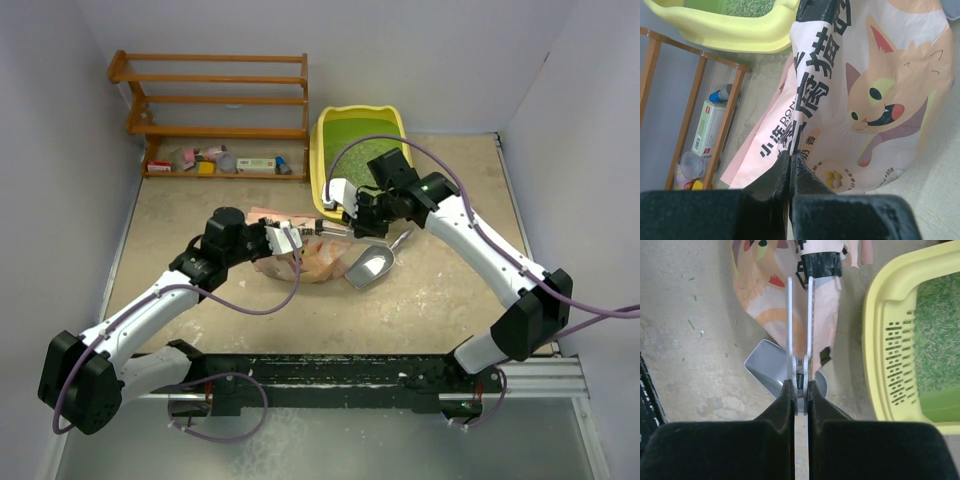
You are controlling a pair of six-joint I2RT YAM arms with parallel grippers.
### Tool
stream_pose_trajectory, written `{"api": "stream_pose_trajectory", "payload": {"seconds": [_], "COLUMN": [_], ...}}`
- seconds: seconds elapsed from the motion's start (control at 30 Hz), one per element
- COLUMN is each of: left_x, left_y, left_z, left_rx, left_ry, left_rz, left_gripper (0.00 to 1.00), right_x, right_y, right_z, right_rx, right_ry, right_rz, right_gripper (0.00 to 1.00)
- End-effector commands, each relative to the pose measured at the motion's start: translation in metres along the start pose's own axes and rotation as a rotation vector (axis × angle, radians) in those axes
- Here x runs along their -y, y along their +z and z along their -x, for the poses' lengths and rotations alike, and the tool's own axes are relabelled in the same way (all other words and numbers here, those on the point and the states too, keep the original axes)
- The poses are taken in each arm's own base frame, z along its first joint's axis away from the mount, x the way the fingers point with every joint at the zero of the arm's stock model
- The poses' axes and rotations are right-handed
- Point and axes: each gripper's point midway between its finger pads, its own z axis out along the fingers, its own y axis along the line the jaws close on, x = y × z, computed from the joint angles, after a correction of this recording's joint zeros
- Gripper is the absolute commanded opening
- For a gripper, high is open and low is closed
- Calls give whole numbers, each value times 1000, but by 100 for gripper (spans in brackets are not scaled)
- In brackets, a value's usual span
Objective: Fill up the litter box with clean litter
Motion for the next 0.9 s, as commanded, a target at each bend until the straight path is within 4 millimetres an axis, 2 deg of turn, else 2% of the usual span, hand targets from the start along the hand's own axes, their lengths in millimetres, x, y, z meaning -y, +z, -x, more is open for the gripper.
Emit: {"api": "stream_pose_trajectory", "payload": {"seconds": [0.0,0.1,0.23,0.6,0.7,0.87], "left_x": [-20,-20,-21,-22,-22,-21], "left_y": [-8,-9,-11,-14,-14,-13], "left_z": [22,24,25,26,25,25], "left_rx": [77,81,85,88,84,87], "left_ry": [11,9,8,11,12,8], "left_rz": [76,76,83,90,90,83], "left_gripper": [0,0,0,0,0,0], "right_x": [18,17,20,17,14,30], "right_y": [-28,-25,-12,13,11,-5], "right_z": [22,23,17,24,20,32], "right_rx": [79,88,58,91,67,125], "right_ry": [-80,-90,-100,-97,-103,-97], "right_rz": [-99,-89,-61,43,56,-83], "right_gripper": [0,0,0,0,0,0]}}
